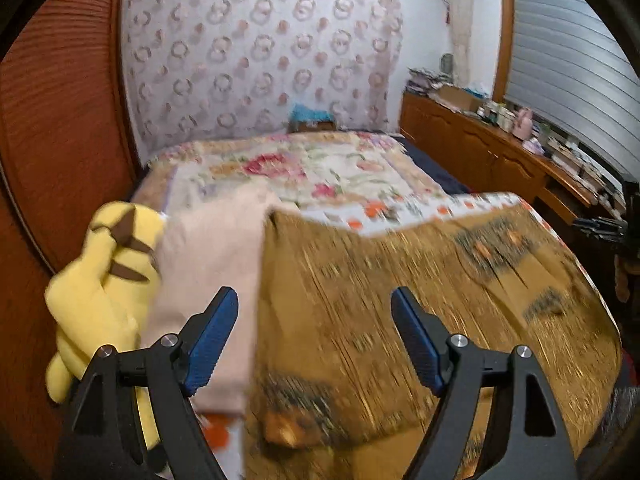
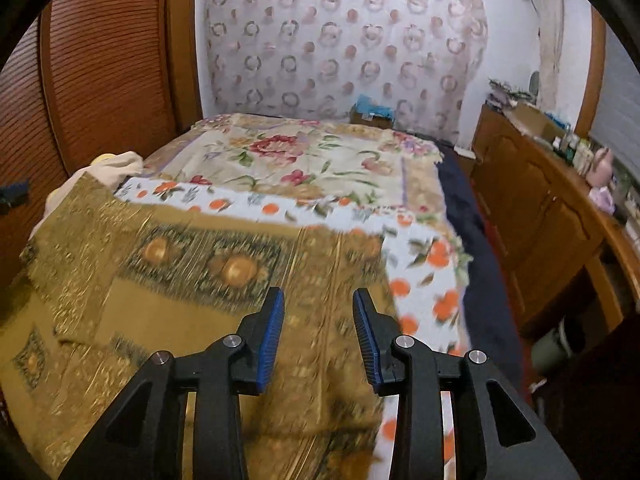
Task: Fold small clothes
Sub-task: 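Grasp the folded shirt edge again with both grippers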
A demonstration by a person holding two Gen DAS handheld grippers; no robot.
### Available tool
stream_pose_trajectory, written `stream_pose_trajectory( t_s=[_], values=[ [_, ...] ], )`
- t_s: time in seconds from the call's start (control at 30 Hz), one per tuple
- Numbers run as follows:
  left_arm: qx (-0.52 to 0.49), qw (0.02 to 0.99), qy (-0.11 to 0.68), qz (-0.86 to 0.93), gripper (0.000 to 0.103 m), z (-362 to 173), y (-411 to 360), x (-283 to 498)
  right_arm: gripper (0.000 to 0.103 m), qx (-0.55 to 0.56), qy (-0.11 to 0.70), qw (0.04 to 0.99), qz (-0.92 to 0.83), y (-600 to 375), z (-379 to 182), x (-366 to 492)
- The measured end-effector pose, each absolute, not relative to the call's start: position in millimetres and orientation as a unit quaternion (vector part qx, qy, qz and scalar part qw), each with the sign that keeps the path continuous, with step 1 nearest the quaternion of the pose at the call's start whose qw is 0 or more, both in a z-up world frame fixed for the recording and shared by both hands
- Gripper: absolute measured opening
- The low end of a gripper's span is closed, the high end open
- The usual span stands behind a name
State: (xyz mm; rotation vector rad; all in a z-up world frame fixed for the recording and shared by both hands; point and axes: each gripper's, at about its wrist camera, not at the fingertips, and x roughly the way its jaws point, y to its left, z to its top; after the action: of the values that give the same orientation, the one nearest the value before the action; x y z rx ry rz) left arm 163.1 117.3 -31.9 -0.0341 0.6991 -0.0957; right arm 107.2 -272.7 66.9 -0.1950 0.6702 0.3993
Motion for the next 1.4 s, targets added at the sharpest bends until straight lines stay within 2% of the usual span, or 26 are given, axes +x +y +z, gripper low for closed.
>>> stream_pose_trajectory(
  t_s=[0.13,0.27,0.67,0.93,1.0,1.07,1.4],
  values=[
    [-0.016,0.927,0.370,-0.056,0.080,-59.8,105.0,151.7,0.038,-0.093,0.335,0.918,0.192,-285.5,56.5,85.1],
    [-0.018,0.919,0.390,-0.051,0.080,-79.8,101.6,142.2,0.039,-0.093,0.347,0.917,0.174,-295.4,53.8,98.8],
    [0.008,0.907,0.420,-0.042,0.080,-108.9,89.0,143.4,0.039,-0.052,0.383,0.911,0.146,-319.8,49.5,108.5],
    [0.009,0.903,0.428,-0.042,0.087,-110.8,89.3,145.8,0.039,-0.051,0.379,0.909,0.166,-305.0,37.6,117.2],
    [0.010,0.902,0.431,-0.037,0.092,-111.9,89.7,146.5,0.036,-0.056,0.377,0.909,0.168,-301.7,34.5,117.4],
    [0.007,0.901,0.431,-0.038,0.093,-112.1,91.6,147.0,0.033,-0.061,0.375,0.909,0.171,-300.2,31.7,118.3],
    [0.004,0.904,0.425,-0.042,0.093,-109.1,93.3,144.3,0.032,-0.077,0.376,0.909,0.165,-286.9,18.8,127.7]
  ],
)
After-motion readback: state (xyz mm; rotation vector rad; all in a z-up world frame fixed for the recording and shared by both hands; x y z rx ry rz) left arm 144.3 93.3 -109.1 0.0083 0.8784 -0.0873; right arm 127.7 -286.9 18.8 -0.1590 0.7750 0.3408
